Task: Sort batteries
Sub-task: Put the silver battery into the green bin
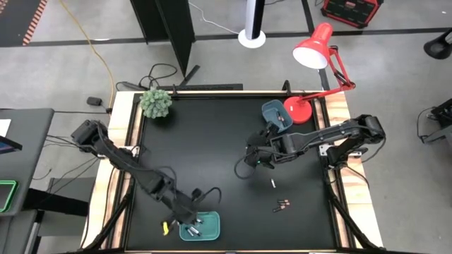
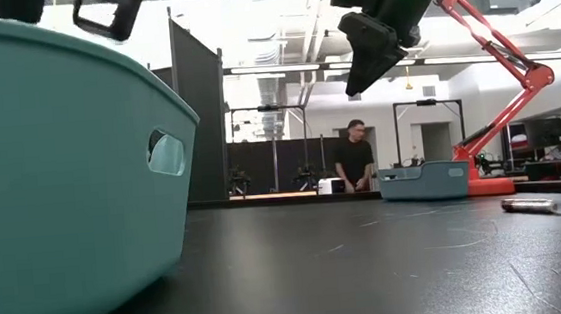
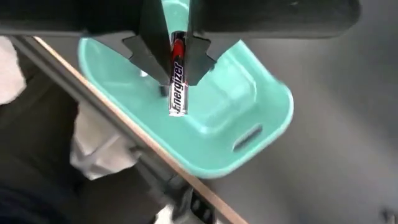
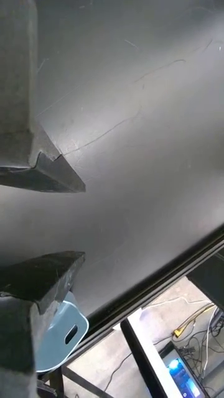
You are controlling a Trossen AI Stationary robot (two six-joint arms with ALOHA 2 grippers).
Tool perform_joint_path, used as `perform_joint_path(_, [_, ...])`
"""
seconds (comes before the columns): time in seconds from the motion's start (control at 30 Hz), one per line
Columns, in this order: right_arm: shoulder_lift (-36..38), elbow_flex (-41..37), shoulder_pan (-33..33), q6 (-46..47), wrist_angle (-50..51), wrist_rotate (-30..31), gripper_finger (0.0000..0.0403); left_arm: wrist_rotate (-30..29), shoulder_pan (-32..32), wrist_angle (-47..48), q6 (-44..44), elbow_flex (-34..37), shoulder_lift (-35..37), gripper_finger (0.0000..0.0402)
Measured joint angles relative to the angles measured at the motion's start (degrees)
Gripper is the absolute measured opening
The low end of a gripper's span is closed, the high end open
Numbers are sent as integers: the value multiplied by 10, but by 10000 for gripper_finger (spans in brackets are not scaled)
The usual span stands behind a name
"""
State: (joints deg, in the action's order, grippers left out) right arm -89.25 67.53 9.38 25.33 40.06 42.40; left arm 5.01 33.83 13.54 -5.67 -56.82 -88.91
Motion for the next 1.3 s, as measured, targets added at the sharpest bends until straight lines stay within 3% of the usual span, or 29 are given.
perform_joint_path(0.17, [0, -2, 21, 58, 40, -58, 179, -55, 19, 16, 57, 0, -22, 105])
perform_joint_path(0.33, [0, -39, 66, 222, 108, -111, 194, -75, 32, 24, 73, 0, -21, 175])
perform_joint_path(0.43, [0, -74, 94, 321, 108, -139, 203, -83, 34, 31, 76, 0, -21, 196])
perform_joint_path(0.57, [0, -130, 120, 454, 120, -171, 205, -91, 35, 59, 98, 0, -1, 196])
perform_joint_path(0.73, [0, -183, 138, 591, 180, -215, 205, -142, 54, 70, 119, 0, 38, 184])
perform_joint_path(1.1, [0, -210, 178, 619, 139, -297, 205, -262, 117, 139, 186, 0, 104, 177])
perform_joint_path(1.3, [4, -261, 181, 664, 121, -349, 201, -295, 144, 157, 212, 0, 107, 177])
